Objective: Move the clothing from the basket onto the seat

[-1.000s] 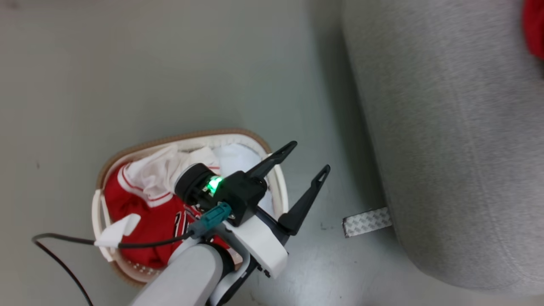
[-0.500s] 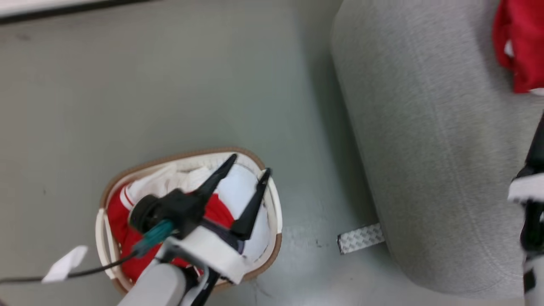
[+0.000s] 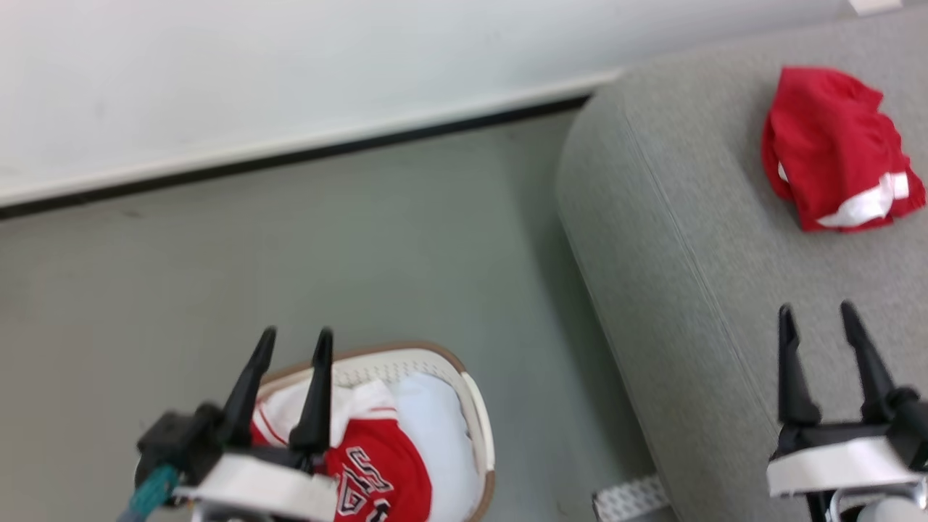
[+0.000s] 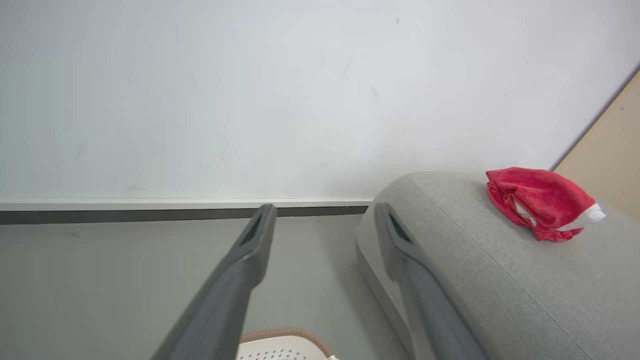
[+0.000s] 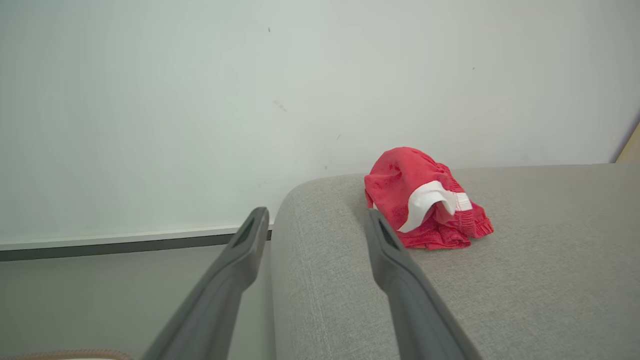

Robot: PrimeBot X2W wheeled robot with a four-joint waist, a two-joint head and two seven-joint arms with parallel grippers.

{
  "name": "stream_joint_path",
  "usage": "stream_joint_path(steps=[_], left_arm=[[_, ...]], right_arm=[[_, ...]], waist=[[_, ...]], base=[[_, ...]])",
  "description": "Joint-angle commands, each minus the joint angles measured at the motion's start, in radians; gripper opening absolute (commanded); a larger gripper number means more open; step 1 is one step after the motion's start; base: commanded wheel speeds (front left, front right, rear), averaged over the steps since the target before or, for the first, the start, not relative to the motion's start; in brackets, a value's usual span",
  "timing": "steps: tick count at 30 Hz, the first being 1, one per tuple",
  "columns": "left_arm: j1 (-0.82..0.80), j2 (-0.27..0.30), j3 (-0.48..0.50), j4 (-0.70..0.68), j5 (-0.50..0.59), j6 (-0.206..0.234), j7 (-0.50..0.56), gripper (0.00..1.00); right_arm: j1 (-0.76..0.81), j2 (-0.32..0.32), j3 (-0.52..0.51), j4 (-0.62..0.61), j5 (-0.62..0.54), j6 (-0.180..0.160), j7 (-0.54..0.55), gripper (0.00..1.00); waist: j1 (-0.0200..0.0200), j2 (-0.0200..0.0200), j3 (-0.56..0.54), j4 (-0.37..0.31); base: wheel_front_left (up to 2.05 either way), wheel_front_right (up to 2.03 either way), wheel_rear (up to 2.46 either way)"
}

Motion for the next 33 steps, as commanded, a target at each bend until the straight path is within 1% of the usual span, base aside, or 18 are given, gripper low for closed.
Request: stream_joint_path(steps=[1, 5, 8, 13, 16, 22, 33], left_arm=[[0.046, -0.015, 0.026, -0.002, 0.026, -0.009, 0.0, 1.0], [0.132, -0.065, 0.113, 0.008, 0.086, -0.038, -0.001, 1.0], [0.194, -0.101, 0.174, 0.018, 0.12, -0.056, -0.001, 1.0], [0.254, -0.139, 0.231, 0.029, 0.164, -0.085, -0.001, 1.0], [0.266, -0.15, 0.248, 0.034, 0.18, -0.1, -0.001, 1.0], [0.277, -0.156, 0.274, 0.037, 0.196, -0.111, -0.001, 1.0], [0.281, -0.157, 0.258, 0.037, 0.167, -0.104, -0.001, 1.0]], right_arm=[[0.034, 0.0, 0.008, -0.016, -0.013, -0.002, 0.0, 1.0], [0.11, 0.002, 0.032, -0.048, -0.051, -0.002, 0.0, 1.0], [0.162, 0.003, 0.043, -0.051, -0.057, -0.002, 0.0, 1.0], [0.215, 0.004, 0.069, -0.033, -0.078, -0.002, 0.0, 1.0], [0.227, 0.004, 0.082, -0.027, -0.061, -0.002, 0.0, 1.0], [0.228, 0.004, 0.105, -0.008, -0.039, -0.002, 0.0, 1.0], [0.217, 0.004, 0.119, 0.002, -0.021, -0.002, 0.0, 1.0]], waist=[[0.0003, 0.0, -0.079, 0.059], [0.0003, 0.0, -0.153, 0.107], [0.0003, 0.0, -0.199, 0.136], [0.0003, 0.0, -0.243, 0.178], [0.0003, 0.0, -0.252, 0.197], [0.0003, 0.0, -0.266, 0.215], [0.0003, 0.0, -0.264, 0.211]], base=[[0.0, 0.0, 0.0], [0.0, 0.0, 0.0], [0.0, 0.0, 0.0], [0.0, 0.0, 0.0], [0.0, 0.0, 0.0], [0.0, 0.0, 0.0], [0.0, 0.0, 0.0]])
